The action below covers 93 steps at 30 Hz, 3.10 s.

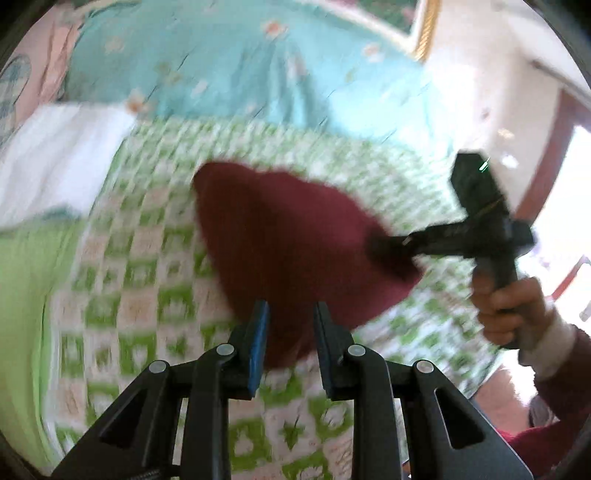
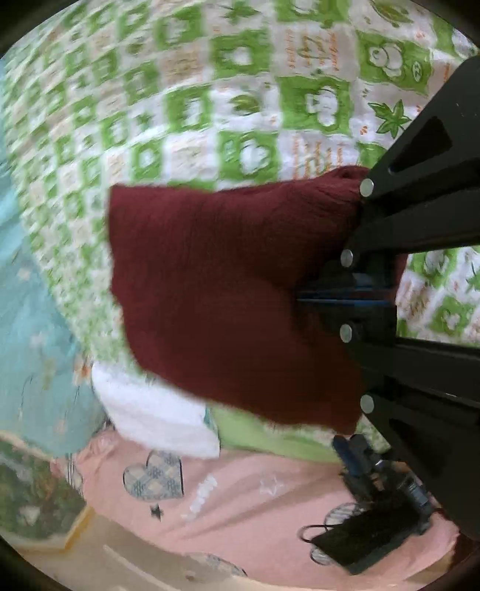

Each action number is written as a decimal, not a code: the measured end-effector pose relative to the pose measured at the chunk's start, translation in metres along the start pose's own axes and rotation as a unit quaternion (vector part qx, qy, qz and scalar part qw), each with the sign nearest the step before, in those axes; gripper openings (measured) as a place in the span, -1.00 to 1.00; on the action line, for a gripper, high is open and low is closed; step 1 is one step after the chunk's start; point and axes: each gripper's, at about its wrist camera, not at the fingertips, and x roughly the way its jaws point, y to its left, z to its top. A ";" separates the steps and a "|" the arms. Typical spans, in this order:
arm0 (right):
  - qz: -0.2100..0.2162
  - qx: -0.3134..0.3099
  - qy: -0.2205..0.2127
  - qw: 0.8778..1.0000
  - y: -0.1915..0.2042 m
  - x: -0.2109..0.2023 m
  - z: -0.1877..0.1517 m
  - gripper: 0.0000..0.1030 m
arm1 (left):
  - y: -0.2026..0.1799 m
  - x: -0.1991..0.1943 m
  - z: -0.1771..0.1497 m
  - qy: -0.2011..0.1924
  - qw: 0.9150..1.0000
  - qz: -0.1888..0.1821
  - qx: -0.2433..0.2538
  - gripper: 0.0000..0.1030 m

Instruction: Fold large clothes

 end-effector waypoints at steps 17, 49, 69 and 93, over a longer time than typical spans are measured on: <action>0.010 0.007 -0.007 1.000 0.001 0.026 0.049 -0.95 | 0.002 0.121 0.000 0.107 0.984 -0.132 0.056 -1.00; -0.074 0.036 -0.004 0.997 -0.038 0.004 -0.004 -0.94 | 0.027 0.092 0.043 0.049 0.994 0.072 -0.064 -0.63; -0.083 0.030 0.005 0.996 -0.032 -0.002 -0.028 -0.86 | 0.008 0.066 0.009 0.061 0.995 0.077 -0.013 -0.59; -0.095 0.013 -0.021 0.995 -0.004 -0.051 -0.060 -0.03 | 0.000 0.033 0.001 0.079 0.979 0.174 -0.075 0.32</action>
